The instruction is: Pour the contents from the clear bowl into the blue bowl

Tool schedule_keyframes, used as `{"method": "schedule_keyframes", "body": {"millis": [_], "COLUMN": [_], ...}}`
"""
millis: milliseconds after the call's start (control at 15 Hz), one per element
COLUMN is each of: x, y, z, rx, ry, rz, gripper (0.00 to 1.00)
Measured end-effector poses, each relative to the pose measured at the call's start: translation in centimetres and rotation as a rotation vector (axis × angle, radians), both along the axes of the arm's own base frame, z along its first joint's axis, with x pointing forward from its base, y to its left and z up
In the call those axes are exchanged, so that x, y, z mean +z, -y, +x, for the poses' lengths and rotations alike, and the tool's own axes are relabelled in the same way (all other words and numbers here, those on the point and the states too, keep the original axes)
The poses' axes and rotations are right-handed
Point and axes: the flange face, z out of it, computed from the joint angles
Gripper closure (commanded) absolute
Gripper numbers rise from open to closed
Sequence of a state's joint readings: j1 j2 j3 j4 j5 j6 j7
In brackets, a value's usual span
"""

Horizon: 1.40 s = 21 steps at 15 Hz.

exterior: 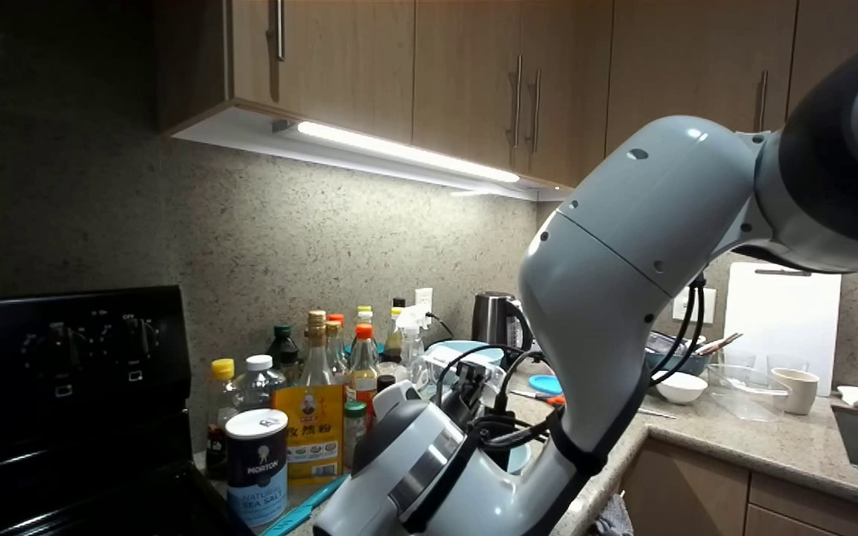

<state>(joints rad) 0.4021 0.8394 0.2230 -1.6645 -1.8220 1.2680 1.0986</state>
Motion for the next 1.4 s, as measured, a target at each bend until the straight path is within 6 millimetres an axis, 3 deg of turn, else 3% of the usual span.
{"method": "schedule_keyframes", "body": {"millis": [200, 400, 667, 933, 1133, 1400], "x": [1.6, 3.7, 6.7, 8.8, 9.4, 9.5], "y": [-1.2, -1.1, 1.2, 5.2, 7.3, 8.3], "z": [-0.4, -0.7, -1.8, -2.1, -2.3, -2.3], "rx": [0.002, -0.044, -0.091, -0.030, 0.010, 0.042], "ry": [0.028, 0.036, -0.025, -0.102, -0.160, -0.207], "rz": [0.000, 0.046, 0.212, 0.416, 0.562, 0.675], "gripper": [0.97, 0.97, 0.97, 0.97, 0.97, 0.93]}}
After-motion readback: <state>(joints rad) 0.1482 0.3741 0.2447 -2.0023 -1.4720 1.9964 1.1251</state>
